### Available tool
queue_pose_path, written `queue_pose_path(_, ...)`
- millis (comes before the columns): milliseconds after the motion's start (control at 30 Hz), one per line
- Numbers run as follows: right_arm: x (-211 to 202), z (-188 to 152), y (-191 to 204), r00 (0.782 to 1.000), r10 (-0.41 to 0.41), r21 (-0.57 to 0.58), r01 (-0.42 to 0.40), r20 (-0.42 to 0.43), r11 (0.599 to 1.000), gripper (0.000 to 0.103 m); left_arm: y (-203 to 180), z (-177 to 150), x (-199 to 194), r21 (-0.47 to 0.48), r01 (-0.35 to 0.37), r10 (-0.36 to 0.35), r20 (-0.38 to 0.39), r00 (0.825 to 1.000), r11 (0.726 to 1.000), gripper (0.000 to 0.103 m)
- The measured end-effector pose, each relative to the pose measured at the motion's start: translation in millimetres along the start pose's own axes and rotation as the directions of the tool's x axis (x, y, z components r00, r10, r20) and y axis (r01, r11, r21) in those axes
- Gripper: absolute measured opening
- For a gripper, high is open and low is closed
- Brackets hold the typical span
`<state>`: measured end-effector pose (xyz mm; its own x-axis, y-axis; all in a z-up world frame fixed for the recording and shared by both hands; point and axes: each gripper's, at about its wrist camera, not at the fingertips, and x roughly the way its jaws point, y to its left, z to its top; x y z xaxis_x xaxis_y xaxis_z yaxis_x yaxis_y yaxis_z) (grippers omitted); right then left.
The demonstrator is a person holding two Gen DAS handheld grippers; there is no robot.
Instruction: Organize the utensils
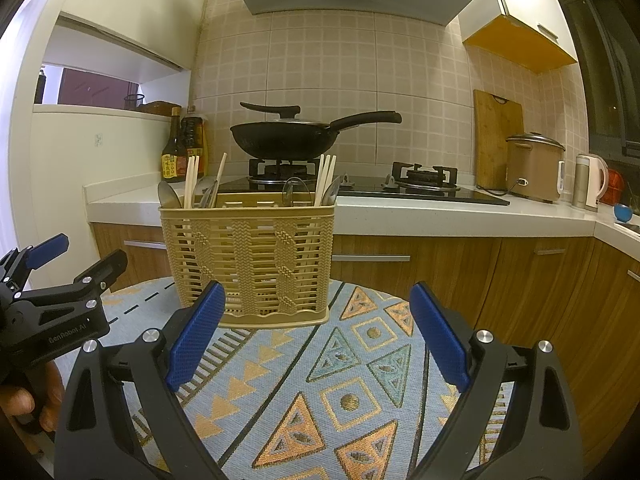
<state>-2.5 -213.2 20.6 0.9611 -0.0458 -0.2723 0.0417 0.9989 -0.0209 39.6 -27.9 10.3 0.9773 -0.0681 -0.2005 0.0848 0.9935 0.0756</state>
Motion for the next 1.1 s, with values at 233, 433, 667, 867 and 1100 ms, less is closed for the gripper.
queue_pose_path(233,0.1,-0.1,-0.3,1.0,0.0,0.0,0.0,0.001,1.0,0.089,0.0,0.0,-0.3,0.0,-0.001,0.001,0.001,1.0,1.0,0.095)
queue_pose_path(433,-0.8,0.1,-0.8,1.0,0.001,0.0,-0.001,0.002,1.0,0.089,0.0,0.2,-0.1,0.003,-0.001,0.001,0.001,1.0,1.0,0.095)
queue_pose_path(667,-0.5,1.0,-1.0,1.0,-0.001,-0.003,0.001,0.001,1.0,0.089,-0.1,0.3,-0.1,0.002,-0.002,0.002,0.0,1.0,1.0,0.095)
queue_pose_path(867,1.6,-0.2,-0.6,1.0,-0.004,-0.011,0.004,-0.008,1.0,0.089,0.0,0.3,-0.8,0.005,-0.003,0.003,-0.001,1.0,1.0,0.095)
queue_pose_path(1100,4.1,-1.6,0.3,1.0,-0.004,-0.015,0.003,-0.016,1.0,0.089,-0.3,1.0,-0.5,0.009,-0.009,0.009,-0.006,1.0,1.0,0.095)
